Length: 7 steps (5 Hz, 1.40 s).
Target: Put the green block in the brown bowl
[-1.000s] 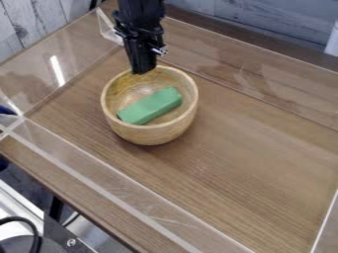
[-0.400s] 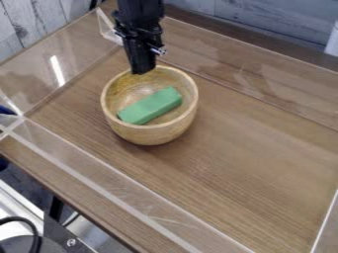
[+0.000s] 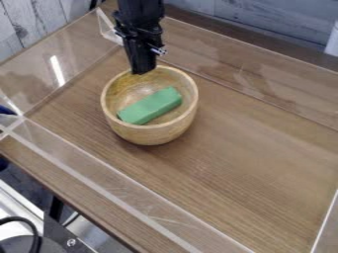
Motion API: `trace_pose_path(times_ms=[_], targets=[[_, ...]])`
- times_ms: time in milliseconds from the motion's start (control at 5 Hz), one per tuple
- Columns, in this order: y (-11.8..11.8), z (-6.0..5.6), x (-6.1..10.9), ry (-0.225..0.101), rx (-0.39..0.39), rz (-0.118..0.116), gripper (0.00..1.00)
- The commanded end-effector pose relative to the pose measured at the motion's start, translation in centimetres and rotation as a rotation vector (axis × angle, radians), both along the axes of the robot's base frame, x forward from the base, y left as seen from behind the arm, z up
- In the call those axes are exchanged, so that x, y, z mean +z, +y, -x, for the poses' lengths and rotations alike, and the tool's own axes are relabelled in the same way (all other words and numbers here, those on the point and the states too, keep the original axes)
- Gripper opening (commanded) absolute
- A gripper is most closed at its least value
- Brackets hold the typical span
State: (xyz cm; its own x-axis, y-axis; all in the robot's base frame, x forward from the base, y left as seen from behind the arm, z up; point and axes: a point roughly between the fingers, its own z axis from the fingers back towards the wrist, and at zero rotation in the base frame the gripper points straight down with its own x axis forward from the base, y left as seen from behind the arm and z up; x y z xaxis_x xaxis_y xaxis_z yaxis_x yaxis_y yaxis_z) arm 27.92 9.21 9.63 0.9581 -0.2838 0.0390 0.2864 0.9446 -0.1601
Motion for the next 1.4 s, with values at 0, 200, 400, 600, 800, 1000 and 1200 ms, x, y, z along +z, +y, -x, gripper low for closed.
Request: trace_pose_path(times_ms=[0,200,400,600,800,1000,1200], targets=[[0.43,-0.58,1.39,-0.047,0.004,-0.015,0.0],[0.43,-0.55,1.29,-0.043,0.002,-0.011,0.0],[0.46,-0.54,1.19,-0.039,0.002,-0.008,0.0],[0.51,-0.55,1.08,-0.035,0.001,-0.005,0.0],[0.43,-0.52,1.14,-0.034,-0.002,-0.003,0.0],[0.4,-0.53,1.28,-0.035,-0.005,-0.002,0.0],[0.4,-0.56,1.42,-0.037,-0.008,0.0,0.0]])
